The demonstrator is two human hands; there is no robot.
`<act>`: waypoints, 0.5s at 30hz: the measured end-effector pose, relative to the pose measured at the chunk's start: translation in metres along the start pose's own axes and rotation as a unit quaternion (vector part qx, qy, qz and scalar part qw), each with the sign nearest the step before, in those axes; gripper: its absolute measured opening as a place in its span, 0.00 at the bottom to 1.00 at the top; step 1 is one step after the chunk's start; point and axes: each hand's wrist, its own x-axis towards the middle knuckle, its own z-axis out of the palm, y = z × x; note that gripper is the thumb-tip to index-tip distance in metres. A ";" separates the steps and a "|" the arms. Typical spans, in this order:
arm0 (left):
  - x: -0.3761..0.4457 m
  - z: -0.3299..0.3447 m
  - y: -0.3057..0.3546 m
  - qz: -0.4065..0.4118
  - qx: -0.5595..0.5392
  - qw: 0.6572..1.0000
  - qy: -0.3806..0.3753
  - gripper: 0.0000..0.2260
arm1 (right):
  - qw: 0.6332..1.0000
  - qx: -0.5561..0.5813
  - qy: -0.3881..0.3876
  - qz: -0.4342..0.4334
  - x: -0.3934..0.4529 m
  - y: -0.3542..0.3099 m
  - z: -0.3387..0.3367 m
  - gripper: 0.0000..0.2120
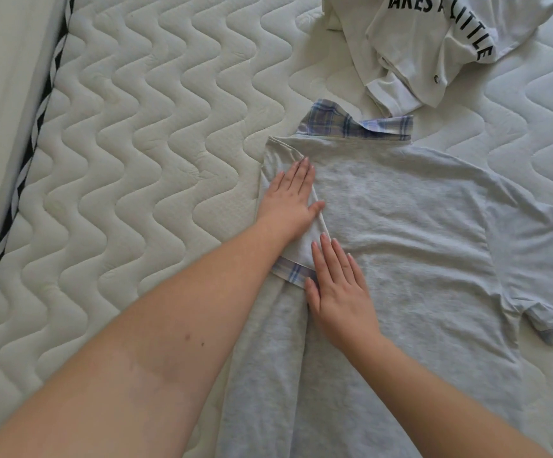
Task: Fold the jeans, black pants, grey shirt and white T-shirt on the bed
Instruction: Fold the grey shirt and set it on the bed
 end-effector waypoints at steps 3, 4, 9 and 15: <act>0.009 0.000 -0.004 0.013 0.002 1.000 0.006 0.31 | 1.000 0.002 -0.003 -0.007 0.007 0.000 0.002 0.28; 0.010 0.003 -0.005 0.018 -0.002 1.000 0.009 0.31 | 1.000 0.001 -0.011 -0.008 0.008 0.000 0.006 0.29; 0.012 0.013 -0.009 0.022 -0.040 0.999 0.028 0.31 | 0.999 0.000 -0.052 -0.011 0.007 0.008 0.020 0.30; 0.014 0.006 -0.003 0.013 -0.012 1.000 0.011 0.30 | 0.998 0.025 -0.058 -0.012 -0.014 0.019 0.009 0.30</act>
